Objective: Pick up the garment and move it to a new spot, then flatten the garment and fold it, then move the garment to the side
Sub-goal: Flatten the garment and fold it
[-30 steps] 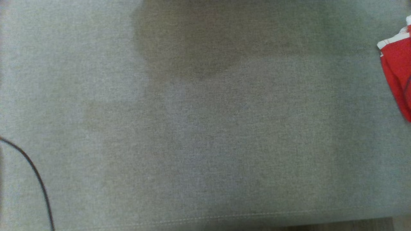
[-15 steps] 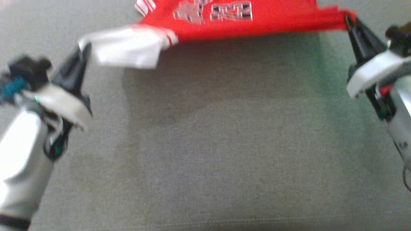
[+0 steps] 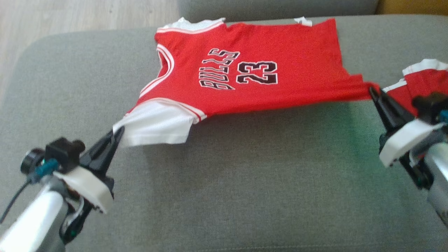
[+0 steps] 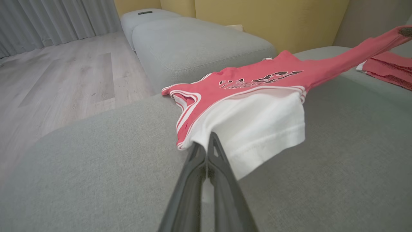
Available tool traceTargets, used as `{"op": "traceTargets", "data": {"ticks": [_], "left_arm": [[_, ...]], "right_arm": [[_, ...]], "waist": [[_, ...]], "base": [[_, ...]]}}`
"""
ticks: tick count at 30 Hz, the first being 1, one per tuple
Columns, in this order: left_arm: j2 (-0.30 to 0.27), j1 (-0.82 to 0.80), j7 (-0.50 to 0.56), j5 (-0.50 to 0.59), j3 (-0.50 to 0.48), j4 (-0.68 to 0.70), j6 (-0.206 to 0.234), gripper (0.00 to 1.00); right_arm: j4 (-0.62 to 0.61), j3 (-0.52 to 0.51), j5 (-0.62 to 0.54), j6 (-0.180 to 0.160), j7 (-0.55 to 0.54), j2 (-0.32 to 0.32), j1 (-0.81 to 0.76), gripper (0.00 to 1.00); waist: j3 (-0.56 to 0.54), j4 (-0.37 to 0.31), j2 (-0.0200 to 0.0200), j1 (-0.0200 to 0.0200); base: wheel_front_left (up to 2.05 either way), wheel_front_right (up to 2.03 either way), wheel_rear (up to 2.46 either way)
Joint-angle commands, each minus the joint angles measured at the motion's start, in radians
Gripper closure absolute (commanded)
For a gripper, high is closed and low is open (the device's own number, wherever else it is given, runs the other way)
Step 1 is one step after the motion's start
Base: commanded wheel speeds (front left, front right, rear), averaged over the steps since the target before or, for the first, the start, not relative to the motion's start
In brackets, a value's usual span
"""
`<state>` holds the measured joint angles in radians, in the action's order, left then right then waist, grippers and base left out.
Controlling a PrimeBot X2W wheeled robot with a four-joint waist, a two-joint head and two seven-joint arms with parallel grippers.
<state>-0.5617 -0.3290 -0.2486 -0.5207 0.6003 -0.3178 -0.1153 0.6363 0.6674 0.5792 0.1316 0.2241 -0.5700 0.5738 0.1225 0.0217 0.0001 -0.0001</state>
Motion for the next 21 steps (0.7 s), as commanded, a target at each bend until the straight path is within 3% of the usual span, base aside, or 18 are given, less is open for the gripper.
{"op": "traceTargets", "data": {"ticks": [1, 12, 21], "left_arm": [[-0.056, -0.018, -0.003, -0.004, -0.045, 0.037, 0.011, 1.0], [-0.109, 0.133, 0.064, -0.013, -0.011, 0.185, 0.058, 1.0], [-0.132, 0.092, 0.104, -0.018, -0.03, 0.232, 0.074, 1.0]], "right_arm": [[-0.028, -0.011, 0.001, -0.001, 0.006, -0.035, -0.033, 1.0], [-0.156, -0.096, -0.005, -0.001, -0.053, -0.073, -0.244, 1.0], [-0.26, -0.181, -0.052, -0.001, -0.136, -0.077, -0.265, 1.0]], "waist": [[-0.024, 0.002, -0.0001, 0.0001], [-0.082, 0.008, -0.0001, 0.0001], [-0.042, -0.005, -0.0001, 0.0001]], "base": [[0.0, 0.0, 0.0], [0.0, 0.0, 0.0], [0.0, 0.0, 0.0]]}}
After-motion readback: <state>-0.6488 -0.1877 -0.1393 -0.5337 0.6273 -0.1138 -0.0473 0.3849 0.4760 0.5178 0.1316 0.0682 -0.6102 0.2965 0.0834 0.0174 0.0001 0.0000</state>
